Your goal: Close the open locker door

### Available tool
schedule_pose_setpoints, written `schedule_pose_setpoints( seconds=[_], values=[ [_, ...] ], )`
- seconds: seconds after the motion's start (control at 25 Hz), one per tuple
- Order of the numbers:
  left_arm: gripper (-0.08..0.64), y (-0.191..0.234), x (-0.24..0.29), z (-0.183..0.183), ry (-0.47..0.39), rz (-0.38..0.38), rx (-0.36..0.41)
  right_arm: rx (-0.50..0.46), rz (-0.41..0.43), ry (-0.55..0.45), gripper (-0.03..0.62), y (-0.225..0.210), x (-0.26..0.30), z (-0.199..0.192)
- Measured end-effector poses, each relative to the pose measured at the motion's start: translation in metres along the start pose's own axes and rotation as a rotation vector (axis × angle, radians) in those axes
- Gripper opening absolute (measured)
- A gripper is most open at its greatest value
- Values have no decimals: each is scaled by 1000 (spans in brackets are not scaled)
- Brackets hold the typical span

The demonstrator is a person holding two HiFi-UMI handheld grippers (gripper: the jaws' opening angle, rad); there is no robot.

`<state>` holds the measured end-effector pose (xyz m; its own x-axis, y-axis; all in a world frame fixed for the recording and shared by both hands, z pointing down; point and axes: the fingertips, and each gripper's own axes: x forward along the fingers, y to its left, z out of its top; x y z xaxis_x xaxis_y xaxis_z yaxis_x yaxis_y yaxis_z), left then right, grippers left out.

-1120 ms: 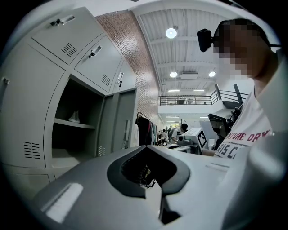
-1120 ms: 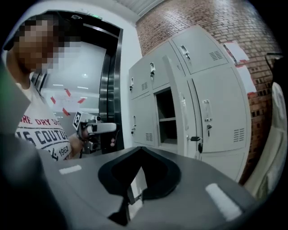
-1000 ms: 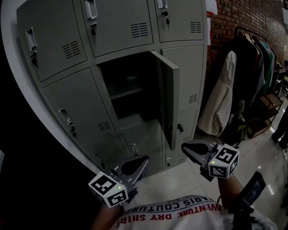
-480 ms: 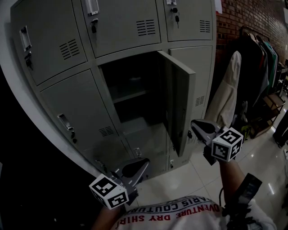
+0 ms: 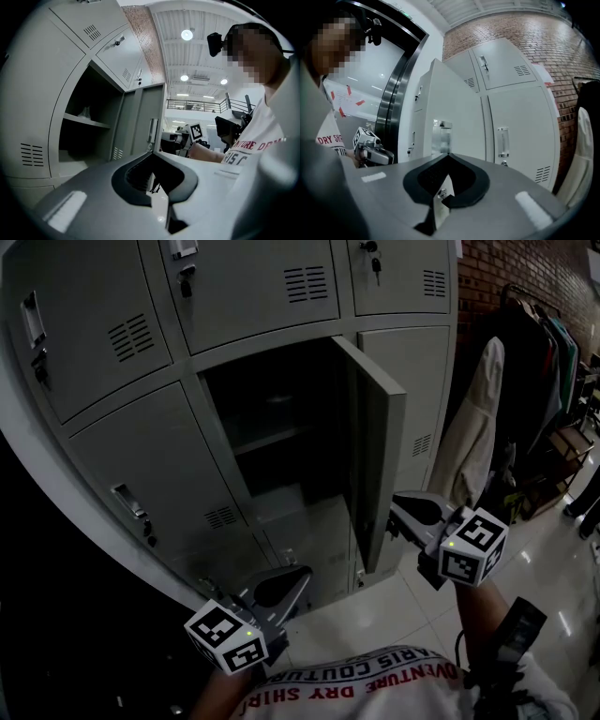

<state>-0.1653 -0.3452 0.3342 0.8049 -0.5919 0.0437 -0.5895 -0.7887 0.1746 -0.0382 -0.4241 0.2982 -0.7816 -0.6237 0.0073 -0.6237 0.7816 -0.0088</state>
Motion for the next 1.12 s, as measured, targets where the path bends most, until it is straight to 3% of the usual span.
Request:
schedule_pose_setpoints(
  seconds=[0.28,0.52,0.64,0.8,1.12],
  values=[
    [6,24,-12,1,-9,26,2,-56,122,4,-20,41,53,-4],
    [5,57,-38,-1,-27,113,-18,-133,183,45,-20,64,117,-13],
    [5,72,-52,-5,-28,155,-33,-191,192,76,-20,70,150,-16],
    [6,94,-76,-8,-38,235,-52,-175,198,84,-20,72,200,-15],
    [6,126,-114,-5,-46,354,-70,-161,123,88,-20,53,269,-12]
  ],
)
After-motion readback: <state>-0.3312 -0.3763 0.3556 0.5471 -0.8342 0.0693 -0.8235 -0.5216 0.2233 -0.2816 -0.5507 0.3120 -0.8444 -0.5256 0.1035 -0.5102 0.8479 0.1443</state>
